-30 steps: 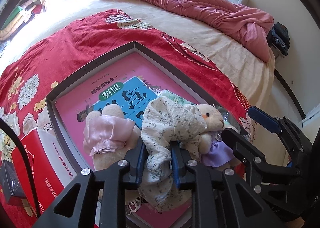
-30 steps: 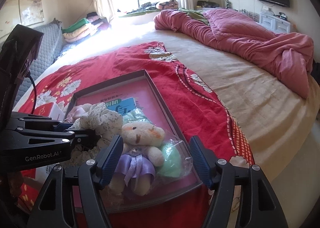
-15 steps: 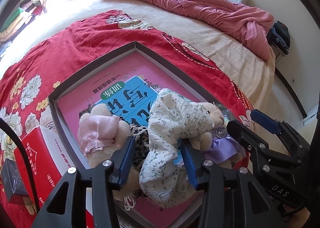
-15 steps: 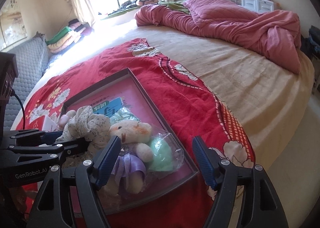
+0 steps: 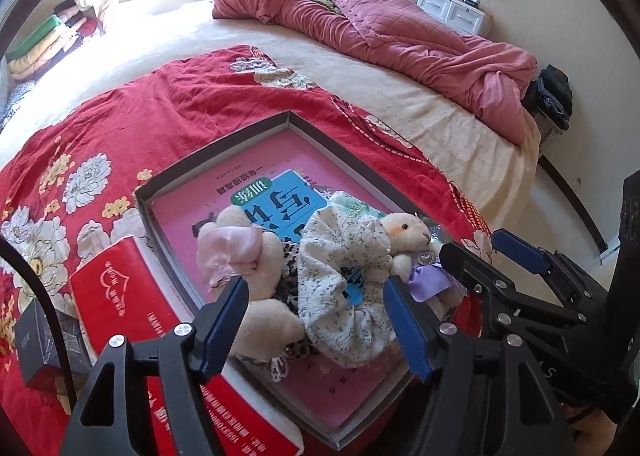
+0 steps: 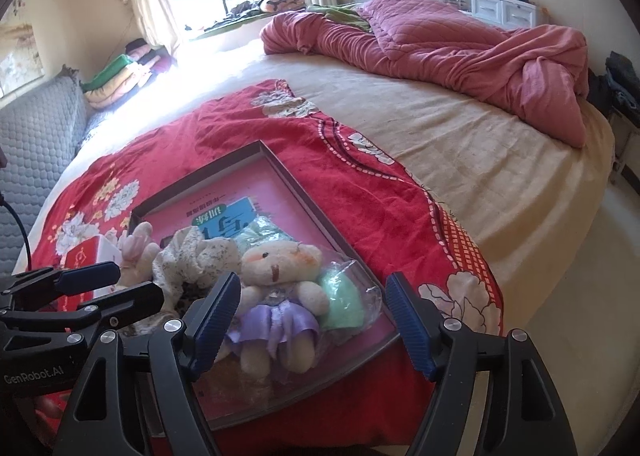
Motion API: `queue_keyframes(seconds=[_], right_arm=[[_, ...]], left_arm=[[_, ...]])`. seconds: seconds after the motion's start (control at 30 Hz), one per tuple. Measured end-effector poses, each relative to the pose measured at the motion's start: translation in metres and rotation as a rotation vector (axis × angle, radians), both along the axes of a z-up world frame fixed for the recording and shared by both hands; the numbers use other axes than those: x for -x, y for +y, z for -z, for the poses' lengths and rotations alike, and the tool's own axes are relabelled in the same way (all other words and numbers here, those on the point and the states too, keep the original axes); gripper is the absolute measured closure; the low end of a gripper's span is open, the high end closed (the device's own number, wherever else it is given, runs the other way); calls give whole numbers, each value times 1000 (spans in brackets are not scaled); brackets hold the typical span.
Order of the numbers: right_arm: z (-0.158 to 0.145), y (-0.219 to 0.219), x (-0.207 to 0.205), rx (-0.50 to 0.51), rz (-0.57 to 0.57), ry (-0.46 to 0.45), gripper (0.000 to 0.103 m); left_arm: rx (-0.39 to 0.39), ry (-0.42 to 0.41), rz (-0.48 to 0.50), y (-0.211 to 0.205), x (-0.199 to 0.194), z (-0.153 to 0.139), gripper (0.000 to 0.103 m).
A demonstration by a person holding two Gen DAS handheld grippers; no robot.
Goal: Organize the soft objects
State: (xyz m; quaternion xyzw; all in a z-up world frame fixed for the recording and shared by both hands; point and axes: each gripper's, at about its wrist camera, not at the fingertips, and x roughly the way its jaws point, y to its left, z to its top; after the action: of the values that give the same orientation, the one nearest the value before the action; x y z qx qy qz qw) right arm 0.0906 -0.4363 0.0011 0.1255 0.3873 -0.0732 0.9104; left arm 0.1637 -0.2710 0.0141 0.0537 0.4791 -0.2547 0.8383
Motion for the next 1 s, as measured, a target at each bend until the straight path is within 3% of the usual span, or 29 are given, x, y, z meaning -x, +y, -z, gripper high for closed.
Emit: queue_keyframes(seconds=[0.17,0.67,1.0], right_arm=[[-21,23,7,31,-12,-38,26],[-79,72,52,105,52,-133,25],[-96,102,90,90,60,-154,25]], left_arm=[[25,-25,-26,26,9,-17,26],[46,-145,-81,76,47,-61,22],[50,-159,-143,115,74,-71,22]])
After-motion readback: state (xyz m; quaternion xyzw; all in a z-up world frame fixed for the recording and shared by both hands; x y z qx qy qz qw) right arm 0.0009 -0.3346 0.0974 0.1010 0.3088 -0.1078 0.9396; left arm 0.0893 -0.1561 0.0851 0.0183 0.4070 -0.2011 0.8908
